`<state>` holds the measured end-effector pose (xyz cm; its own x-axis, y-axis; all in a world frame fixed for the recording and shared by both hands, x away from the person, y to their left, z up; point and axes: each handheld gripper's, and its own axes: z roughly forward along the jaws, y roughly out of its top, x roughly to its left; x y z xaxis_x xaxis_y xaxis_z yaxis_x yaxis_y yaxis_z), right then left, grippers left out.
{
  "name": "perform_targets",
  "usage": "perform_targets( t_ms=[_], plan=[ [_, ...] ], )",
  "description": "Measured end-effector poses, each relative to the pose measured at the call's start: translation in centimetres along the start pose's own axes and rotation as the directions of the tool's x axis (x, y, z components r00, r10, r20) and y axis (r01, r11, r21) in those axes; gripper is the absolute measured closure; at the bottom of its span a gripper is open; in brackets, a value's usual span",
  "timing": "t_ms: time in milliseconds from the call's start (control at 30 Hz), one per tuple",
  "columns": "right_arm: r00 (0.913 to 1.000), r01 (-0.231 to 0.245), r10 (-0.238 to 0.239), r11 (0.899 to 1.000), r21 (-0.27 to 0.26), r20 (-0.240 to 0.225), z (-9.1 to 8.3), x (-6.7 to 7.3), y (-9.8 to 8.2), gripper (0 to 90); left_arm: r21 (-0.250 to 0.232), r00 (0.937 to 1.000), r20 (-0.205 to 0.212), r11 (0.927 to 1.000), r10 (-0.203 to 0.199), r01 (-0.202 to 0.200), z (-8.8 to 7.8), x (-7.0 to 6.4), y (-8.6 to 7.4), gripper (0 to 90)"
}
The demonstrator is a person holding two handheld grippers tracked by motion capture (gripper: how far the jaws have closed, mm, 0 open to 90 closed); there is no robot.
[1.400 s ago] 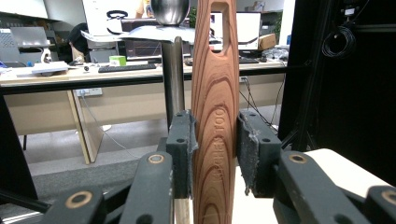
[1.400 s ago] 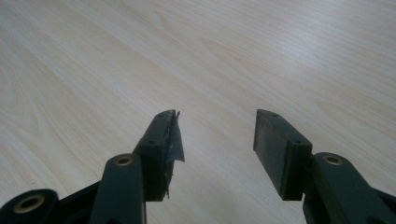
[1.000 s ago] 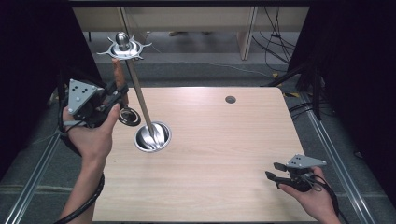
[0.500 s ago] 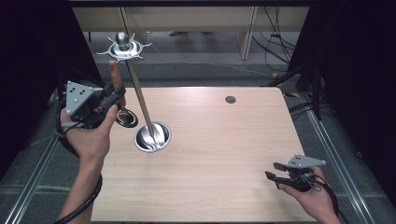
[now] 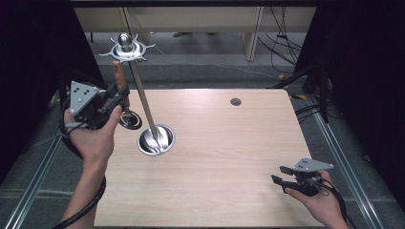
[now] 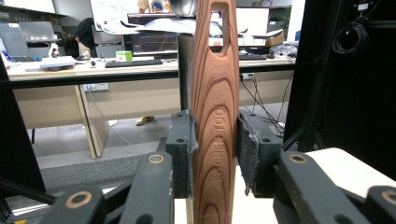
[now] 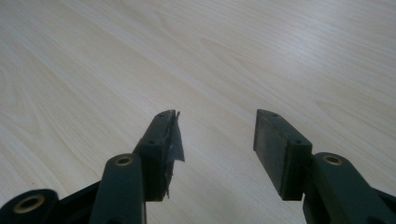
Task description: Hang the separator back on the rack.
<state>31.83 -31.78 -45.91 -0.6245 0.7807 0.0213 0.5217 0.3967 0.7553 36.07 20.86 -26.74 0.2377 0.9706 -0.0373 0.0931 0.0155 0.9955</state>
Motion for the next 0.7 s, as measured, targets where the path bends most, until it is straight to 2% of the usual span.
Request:
perform_targets(
  t_ms=[67, 133, 233, 267, 367, 400, 467, 500, 567, 600, 633, 700],
  plan=[
    [1.0000, -0.006, 0.006, 1.000, 0.002, 0.000, -0.01, 0.06, -0.01, 50.0, 0.001, 1.0000, -0.001, 1.0000, 0.002, -0.002, 0.06, 0.03, 0.02, 67.2],
    [0.9998, 0.021, -0.021, 1.000, -0.003, 0.002, 0.01, -0.17, 0.01, 50.0, -0.001, 1.0000, -0.003, 1.0000, 0.003, -0.003, 0.07, 0.03, 0.02, 67.2],
    [0.9998, 0.021, -0.021, 1.000, -0.003, 0.002, 0.01, -0.17, 0.01, 50.0, -0.003, 1.0000, -0.008, 1.0000, 0.001, -0.001, -0.01, 0.08, -0.01, 67.2],
    [1.0000, -0.003, 0.003, 1.000, 0.004, 0.000, -0.03, 0.03, -0.02, 50.0, -0.003, 1.0000, -0.010, 1.0000, -0.001, 0.001, -0.03, 0.12, -0.03, 67.2],
    [1.0000, 0.003, -0.003, 1.000, 0.001, 0.000, -0.01, 0.00, -0.01, 50.0, -0.001, 0.9999, -0.014, 1.0000, -0.002, 0.002, 0.02, 0.28, -0.08, 67.2],
    [0.9997, 0.023, -0.023, 1.000, -0.006, 0.002, 0.03, -0.18, 0.03, 50.0, 0.002, 0.9999, -0.016, 1.0000, -0.003, 0.003, 0.08, 0.33, -0.10, 67.2],
    [0.9998, 0.019, -0.019, 1.000, -0.004, 0.001, 0.02, -0.12, 0.03, 50.0, 0.010, 0.9998, -0.017, 0.9999, -0.004, 0.004, 0.23, 0.44, -0.13, 67.1],
    [1.0000, -0.005, 0.005, 1.000, 0.002, -0.001, -0.02, 0.09, 0.00, 50.0, 0.009, 0.9998, -0.018, 1.0000, -0.004, 0.004, 0.32, 0.43, -0.14, 67.2],
    [1.0000, 0.000, 0.000, 1.000, 0.000, -0.001, 0.00, 0.05, 0.01, 50.0, 0.012, 0.9998, -0.018, 0.9999, -0.001, 0.002, 0.48, 0.41, -0.13, 67.2],
    [0.9997, 0.025, -0.025, 1.000, -0.006, 0.003, 0.04, -0.19, 0.04, 50.0, 0.015, 0.9998, -0.020, 0.9999, 0.000, 0.001, 0.57, 0.41, -0.13, 67.2],
    [1.0000, -0.006, 0.006, 1.000, 0.002, 0.000, 0.00, 0.06, 0.00, 50.0, 0.016, 0.9998, -0.021, 0.9999, 0.000, 0.000, 0.67, 0.42, -0.14, 67.2],
    [1.0000, 0.000, 0.000, 1.000, 0.001, -0.001, 0.01, 0.01, 0.00, 50.0, 0.018, 0.9998, -0.021, 0.9998, -0.001, 0.001, 0.90, 0.40, -0.18, 67.1]
  ],
)
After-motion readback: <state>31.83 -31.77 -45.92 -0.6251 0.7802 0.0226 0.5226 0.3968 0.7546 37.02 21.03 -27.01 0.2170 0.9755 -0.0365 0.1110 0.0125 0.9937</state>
